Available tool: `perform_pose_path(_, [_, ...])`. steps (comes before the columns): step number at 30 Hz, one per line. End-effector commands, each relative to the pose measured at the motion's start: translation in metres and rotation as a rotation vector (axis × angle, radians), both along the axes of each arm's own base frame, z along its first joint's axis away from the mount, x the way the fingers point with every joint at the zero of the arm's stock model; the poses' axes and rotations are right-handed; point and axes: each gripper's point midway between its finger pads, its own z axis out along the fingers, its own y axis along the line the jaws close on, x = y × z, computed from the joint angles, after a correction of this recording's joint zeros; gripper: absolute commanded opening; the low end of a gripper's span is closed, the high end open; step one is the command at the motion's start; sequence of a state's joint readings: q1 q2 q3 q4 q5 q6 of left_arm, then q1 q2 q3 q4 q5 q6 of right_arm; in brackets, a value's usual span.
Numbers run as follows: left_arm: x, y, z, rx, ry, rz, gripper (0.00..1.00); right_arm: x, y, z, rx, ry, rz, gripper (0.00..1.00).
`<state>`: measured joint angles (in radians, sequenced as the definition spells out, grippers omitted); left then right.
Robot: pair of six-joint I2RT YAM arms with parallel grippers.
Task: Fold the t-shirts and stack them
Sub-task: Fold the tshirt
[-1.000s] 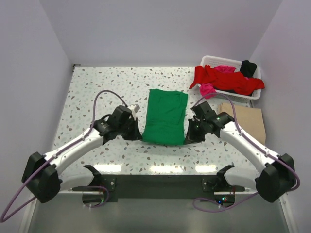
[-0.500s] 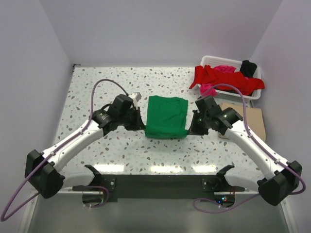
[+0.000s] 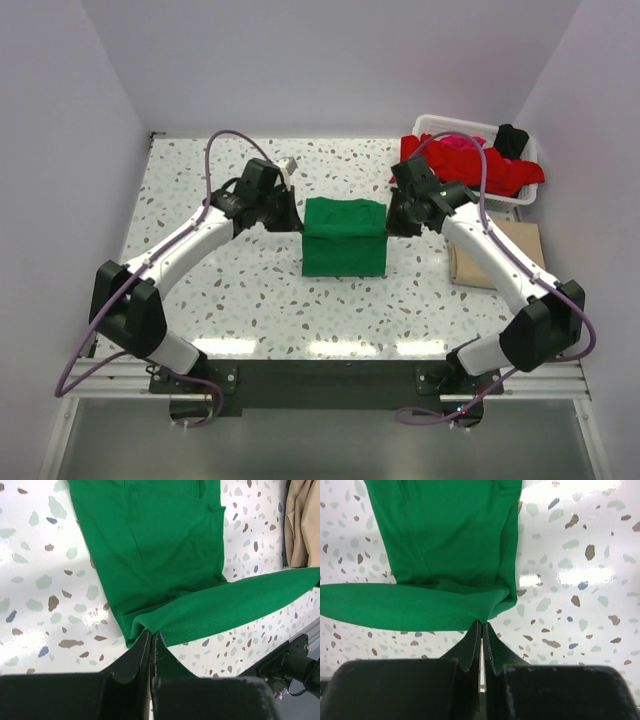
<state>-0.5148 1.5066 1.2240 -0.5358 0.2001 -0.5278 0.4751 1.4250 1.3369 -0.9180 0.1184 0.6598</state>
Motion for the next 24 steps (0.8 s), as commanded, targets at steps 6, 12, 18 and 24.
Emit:
perform_pose_path(6, [0.056,-0.015,0.021,-0.053,-0.103,-0.057,0.00,0.064,-0.007,0.020,-0.022,-0.103,-0.020,0.00])
perform_pose_path(12, [0.087,-0.014,0.017,-0.036,-0.115,-0.042,0.00,0.095,-0.012,0.014,-0.041,-0.100,-0.034,0.00])
perform_pose_path(18, [0.110,-0.011,0.007,-0.008,-0.113,-0.021,0.00,0.123,-0.014,0.010,-0.043,-0.105,-0.035,0.00])
perform_pose_path(24, [0.123,-0.001,-0.014,0.022,-0.082,0.018,0.00,0.145,-0.009,-0.010,-0.060,-0.069,-0.008,0.00])
